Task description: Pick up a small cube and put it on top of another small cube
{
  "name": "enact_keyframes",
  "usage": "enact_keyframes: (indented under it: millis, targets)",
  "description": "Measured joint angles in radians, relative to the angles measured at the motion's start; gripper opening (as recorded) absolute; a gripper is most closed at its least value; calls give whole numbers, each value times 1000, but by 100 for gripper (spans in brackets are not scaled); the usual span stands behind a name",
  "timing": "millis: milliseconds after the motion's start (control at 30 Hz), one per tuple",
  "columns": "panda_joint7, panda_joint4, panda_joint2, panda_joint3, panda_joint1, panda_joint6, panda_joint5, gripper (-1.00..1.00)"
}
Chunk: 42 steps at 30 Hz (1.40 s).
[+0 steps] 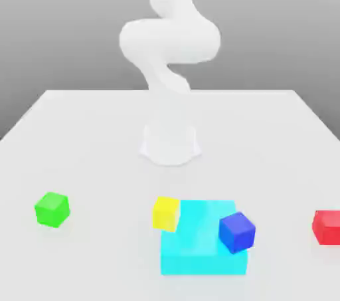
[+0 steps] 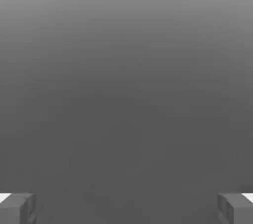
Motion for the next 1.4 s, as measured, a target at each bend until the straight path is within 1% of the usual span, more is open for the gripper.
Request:
enact_keyframes:
  millis: [267, 433, 533, 700, 833, 1000, 1033, 1267, 1400]
  targets:
    - [-258, -48, 297, 28, 193, 117, 56, 0]
    - [-405, -77, 478, 72, 290, 188, 73, 0]
    - [-481, -95, 586, 109, 337, 232, 66, 0]
    - [-573, -125, 768, 156, 447, 306, 8, 0]
    - [-612, -148, 914, 175, 502, 363, -87, 0]
    - [-582, -127, 1096, 129, 562, 488, -173, 0]
    - [-575, -121, 1128, 118, 572, 513, -182, -100]
    - [-572, -120, 1133, 116, 573, 516, -185, -100]
    - [-605, -145, 1013, 156, 543, 421, -142, -100]
